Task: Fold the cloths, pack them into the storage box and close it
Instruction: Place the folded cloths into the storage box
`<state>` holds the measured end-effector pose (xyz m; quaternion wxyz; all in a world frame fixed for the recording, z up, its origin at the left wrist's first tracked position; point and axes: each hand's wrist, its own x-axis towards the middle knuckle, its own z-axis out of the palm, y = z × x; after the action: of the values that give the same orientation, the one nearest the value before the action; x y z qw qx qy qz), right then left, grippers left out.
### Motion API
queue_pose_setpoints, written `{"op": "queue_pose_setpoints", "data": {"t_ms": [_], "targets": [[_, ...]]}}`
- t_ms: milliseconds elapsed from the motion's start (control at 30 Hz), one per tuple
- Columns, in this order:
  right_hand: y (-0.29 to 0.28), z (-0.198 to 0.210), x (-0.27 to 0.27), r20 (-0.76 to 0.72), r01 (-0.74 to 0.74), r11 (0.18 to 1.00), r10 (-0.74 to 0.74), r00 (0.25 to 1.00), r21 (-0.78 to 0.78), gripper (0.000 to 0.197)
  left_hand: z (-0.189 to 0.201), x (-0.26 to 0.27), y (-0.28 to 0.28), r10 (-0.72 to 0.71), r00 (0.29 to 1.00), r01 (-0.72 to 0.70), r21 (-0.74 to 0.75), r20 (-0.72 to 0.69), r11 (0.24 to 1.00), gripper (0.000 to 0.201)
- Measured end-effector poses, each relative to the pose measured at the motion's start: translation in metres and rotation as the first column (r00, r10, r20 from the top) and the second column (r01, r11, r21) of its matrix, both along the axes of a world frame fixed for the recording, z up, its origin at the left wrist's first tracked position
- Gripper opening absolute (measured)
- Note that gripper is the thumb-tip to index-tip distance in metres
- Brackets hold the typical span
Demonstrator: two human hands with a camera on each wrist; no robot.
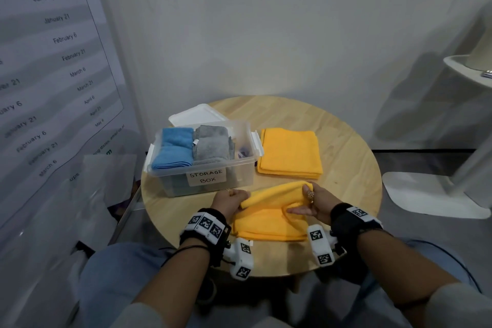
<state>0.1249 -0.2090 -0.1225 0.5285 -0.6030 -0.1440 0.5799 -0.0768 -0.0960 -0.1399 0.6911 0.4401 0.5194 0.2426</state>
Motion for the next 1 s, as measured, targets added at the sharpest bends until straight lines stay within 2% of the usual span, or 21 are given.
{"op": "queue_pose_setpoints", "data": {"t_ms": [100,167,233,267,367,433,533,600,667,733,767,800,867,933,1000], "targets": [[0.004,0.004,-0.01,-0.161,0.143,0.989,-0.135,0.978,0.042,0.032,0.0,0.006,0.009,0.032,0.999,-0.03,-0.062,0.033,0.998,0.01],[0.01,0.005,-0.016,-0.22,0.302,0.953,-0.293,0.931,0.007,0.05,0.004,0.009,0.016,0.058,0.997,-0.053,-0.092,0.05,0.994,0.004],[0.016,0.005,-0.024,-0.198,0.423,0.905,-0.424,0.884,-0.05,0.077,0.005,0.013,0.025,0.055,0.997,-0.048,-0.133,0.045,0.99,0.017],[0.018,0.004,-0.027,-0.155,0.432,0.899,-0.438,0.886,-0.072,0.082,0.007,0.015,0.029,0.046,0.998,-0.04,-0.164,0.035,0.986,0.019],[0.019,-0.003,-0.028,-0.032,0.353,0.931,-0.357,0.933,-0.099,0.074,0.012,0.015,0.038,0.015,1.0,-0.012,-0.238,0.008,0.971,0.019],[0.018,-0.013,-0.022,0.082,0.262,0.958,-0.253,0.964,-0.116,0.059,0.013,0.013,0.041,-0.033,0.999,0.031,-0.214,-0.006,0.976,0.024],[0.015,-0.019,-0.016,0.211,0.131,0.983,-0.103,0.972,-0.126,0.051,0.012,0.009,0.04,-0.149,0.988,0.144,-0.107,-0.041,0.984,0.028],[0.014,-0.019,-0.013,0.22,0.119,0.985,-0.089,0.971,-0.126,0.046,0.014,0.003,0.034,-0.265,0.959,0.267,0.001,-0.099,0.964,0.031],[0.013,-0.019,-0.008,0.164,0.152,0.98,-0.131,0.978,-0.125,0.046,0.014,-0.007,0.024,-0.361,0.918,0.38,0.101,-0.165,0.92,0.037],[0.012,-0.018,-0.002,0.109,0.152,0.981,-0.139,0.984,-0.121,0.055,0.01,-0.017,0.01,-0.434,0.874,0.476,0.207,-0.217,0.855,0.043],[0.011,-0.017,-0.001,0.097,0.129,0.983,-0.117,0.988,-0.129,0.053,0.007,-0.021,0.003,-0.467,0.85,0.521,0.249,-0.245,0.816,0.045],[0.009,-0.015,-0.001,0.116,0.106,0.984,-0.09,0.989,-0.142,0.042,0.003,-0.023,-0.004,-0.49,0.818,0.569,0.293,-0.301,0.769,0.046],[0.006,-0.015,-0.003,0.222,0.059,0.985,-0.022,0.975,-0.162,0.007,-0.004,-0.024,-0.012,-0.482,0.75,0.65,0.366,-0.454,0.666,0.048],[0.005,-0.021,0.0,0.389,-0.035,0.981,0.109,0.915,-0.192,0.026,-0.005,-0.022,-0.018,-0.44,0.725,0.669,0.386,-0.531,0.636,0.049],[0.002,-0.02,-0.001,0.53,-0.118,0.963,0.233,0.815,-0.241,0.035,-0.007,-0.02,-0.021,-0.412,0.713,0.674,0.392,-0.568,0.626,0.051]]}}
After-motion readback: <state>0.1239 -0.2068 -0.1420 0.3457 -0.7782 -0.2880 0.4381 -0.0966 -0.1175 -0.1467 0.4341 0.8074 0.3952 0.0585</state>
